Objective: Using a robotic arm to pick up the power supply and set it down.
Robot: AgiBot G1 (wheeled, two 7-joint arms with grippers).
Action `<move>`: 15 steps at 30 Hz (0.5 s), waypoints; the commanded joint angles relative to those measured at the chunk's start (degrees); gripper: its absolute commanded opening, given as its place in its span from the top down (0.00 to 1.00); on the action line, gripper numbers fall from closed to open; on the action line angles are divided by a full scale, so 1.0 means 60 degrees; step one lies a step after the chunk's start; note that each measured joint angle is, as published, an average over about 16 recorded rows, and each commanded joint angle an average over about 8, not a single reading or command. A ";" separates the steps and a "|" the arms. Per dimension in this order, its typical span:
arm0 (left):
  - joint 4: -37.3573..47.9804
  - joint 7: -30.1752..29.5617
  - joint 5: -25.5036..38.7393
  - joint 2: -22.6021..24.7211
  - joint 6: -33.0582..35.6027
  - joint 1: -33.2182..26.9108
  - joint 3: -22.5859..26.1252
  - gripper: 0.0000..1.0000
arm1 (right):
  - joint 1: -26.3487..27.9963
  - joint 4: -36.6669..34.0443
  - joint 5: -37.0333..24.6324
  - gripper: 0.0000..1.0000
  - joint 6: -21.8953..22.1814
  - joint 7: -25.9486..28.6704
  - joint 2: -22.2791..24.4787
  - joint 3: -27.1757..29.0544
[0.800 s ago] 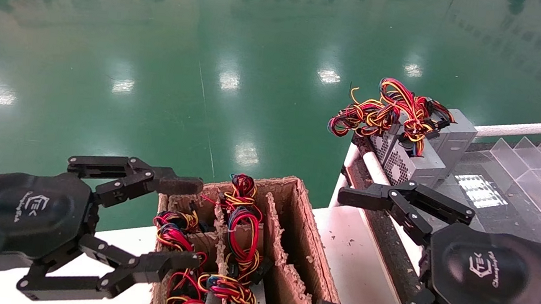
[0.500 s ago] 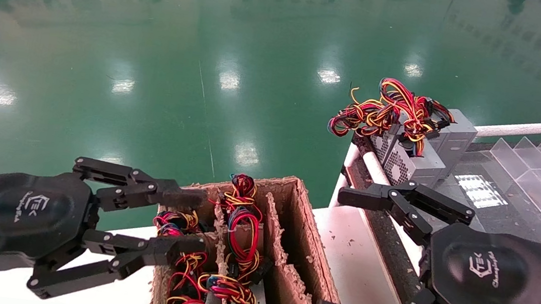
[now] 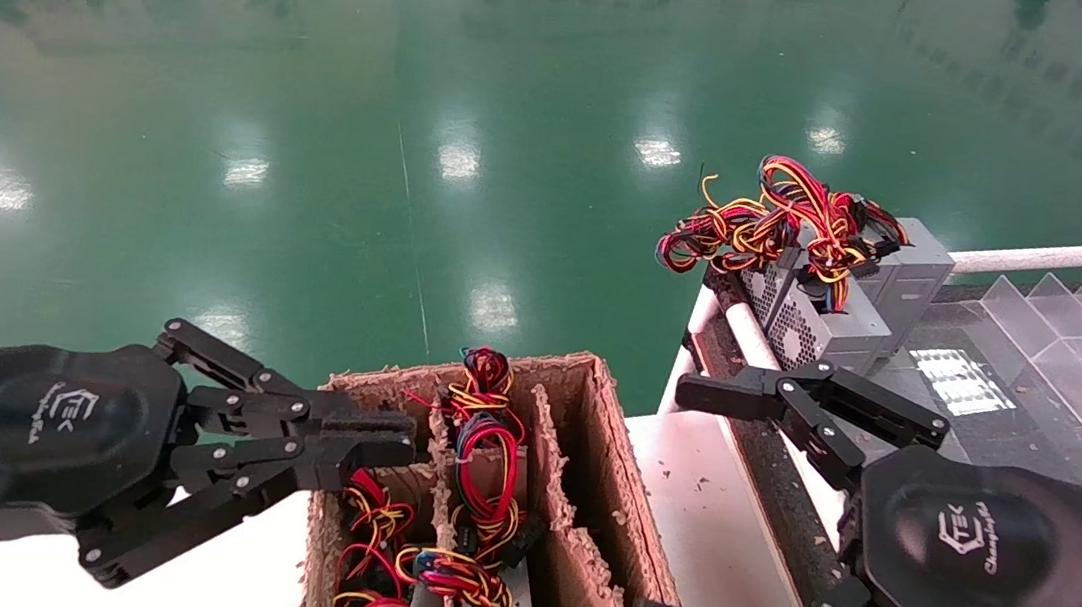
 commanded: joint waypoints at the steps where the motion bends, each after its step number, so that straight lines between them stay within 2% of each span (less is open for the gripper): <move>1: 0.0000 0.0000 0.0000 0.0000 0.0000 0.0000 0.0000 0.90 | 0.0000 0.0000 0.0000 0.00 0.0000 0.0000 0.0000 0.0000; 8: 0.0000 0.0000 0.0000 0.0000 0.0000 0.0000 0.0000 0.03 | -0.0002 -0.0001 -0.0001 0.00 0.0001 0.0001 0.0000 -0.0001; 9: 0.0000 0.0000 0.0000 0.0000 0.0000 0.0000 0.0000 0.00 | -0.0003 -0.0005 -0.0005 0.00 0.0005 0.0003 0.0000 -0.0002; 15: 0.0002 0.0001 0.0000 0.0000 0.0001 -0.0001 0.0001 0.00 | -0.0003 -0.0075 -0.0195 0.00 0.0152 0.0074 0.0003 -0.0074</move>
